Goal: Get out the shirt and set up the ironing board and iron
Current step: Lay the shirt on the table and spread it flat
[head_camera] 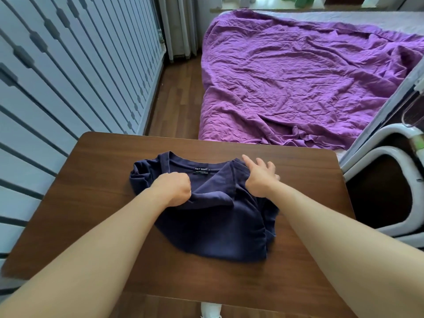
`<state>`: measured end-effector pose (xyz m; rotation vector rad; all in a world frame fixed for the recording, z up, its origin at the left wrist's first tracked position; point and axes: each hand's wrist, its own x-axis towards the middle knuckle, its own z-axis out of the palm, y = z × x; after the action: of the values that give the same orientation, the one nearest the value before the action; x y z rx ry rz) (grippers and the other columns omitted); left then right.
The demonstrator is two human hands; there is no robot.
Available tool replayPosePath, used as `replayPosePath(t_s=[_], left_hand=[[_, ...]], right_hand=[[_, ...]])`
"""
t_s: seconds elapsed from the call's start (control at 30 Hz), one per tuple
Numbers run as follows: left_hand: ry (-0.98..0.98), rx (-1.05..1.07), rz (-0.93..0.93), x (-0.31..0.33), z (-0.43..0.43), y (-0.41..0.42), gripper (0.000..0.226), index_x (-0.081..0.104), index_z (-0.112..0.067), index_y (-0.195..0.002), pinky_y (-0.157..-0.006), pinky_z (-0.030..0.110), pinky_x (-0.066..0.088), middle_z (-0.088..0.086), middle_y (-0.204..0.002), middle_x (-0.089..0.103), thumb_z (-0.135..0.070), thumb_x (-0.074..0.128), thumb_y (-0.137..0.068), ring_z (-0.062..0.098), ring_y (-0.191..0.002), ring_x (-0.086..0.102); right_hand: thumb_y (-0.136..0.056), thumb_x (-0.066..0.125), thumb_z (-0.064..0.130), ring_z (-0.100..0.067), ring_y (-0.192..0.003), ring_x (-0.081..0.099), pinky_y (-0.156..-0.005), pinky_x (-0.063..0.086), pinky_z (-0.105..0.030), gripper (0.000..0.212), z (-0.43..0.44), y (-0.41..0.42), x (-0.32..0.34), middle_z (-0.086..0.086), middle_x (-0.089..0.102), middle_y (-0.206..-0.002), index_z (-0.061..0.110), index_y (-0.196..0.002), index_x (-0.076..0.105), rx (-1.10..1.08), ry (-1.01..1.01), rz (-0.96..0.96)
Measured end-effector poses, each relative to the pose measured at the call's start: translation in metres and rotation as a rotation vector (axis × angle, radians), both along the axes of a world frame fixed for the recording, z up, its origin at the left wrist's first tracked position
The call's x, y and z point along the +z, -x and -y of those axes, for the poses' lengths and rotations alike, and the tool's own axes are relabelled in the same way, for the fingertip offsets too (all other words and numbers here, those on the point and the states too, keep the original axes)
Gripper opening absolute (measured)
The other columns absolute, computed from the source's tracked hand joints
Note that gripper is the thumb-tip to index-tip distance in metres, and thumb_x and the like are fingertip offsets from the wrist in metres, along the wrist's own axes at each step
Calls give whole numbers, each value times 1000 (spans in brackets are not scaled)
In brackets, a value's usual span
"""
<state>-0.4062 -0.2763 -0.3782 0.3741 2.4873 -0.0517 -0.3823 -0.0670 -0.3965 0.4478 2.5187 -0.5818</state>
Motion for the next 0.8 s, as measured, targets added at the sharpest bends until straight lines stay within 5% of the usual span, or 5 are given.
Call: replayPosePath(t_s=[0.2, 0.4, 0.53, 0.63, 0.8], left_hand=[[-89, 47, -21, -4, -5, -10, 54, 45, -17, -125, -99, 42, 34, 8, -131, 54, -52, 47, -85, 30, -119, 49], [-143, -24, 57, -32, -5, -20, 40, 46, -16, -122, -95, 39, 33, 5, -126, 55, -15, 56, -83, 30, -119, 50], [-270, 78, 27, -34, -2, -18, 34, 54, -23, -113, -100, 40, 35, 7, -122, 53, -9, 46, -83, 31, -116, 48], [-310, 132, 61, -34, -7, -14, 34, 52, -20, -113, -99, 47, 37, 10, -122, 47, -6, 38, -85, 35, -119, 37], [-450, 92, 127, -38, -40, -13, 34, 50, -19, -109, -94, 46, 41, 11, -113, 55, -1, 32, -87, 31, -119, 35]], right_hand=[[-87, 48, 4, -32, -145, -18, -115, 14, -46, 90, 23, 12, -2, 5, -15, -160, 52, -145, -2, 251, -82, -39], [-88, 49, 7, -34, -145, -17, -117, 4, -46, 56, 35, 12, -16, 2, -2, -161, 41, -132, 45, 474, -207, -82], [-84, 52, 20, -23, -145, 17, -119, -3, -41, 6, 30, 11, -15, -1, 49, -138, 26, -83, 53, 469, -106, -171], [-85, 47, 23, -23, -119, 51, -120, 0, -43, 10, 26, 13, -7, -3, 65, -108, 23, -90, 55, 487, -157, -125], [-86, 44, 17, -28, -123, 45, -116, 15, -44, 25, 1, 12, -14, -6, 58, -122, 18, -107, 57, 472, -390, -87]])
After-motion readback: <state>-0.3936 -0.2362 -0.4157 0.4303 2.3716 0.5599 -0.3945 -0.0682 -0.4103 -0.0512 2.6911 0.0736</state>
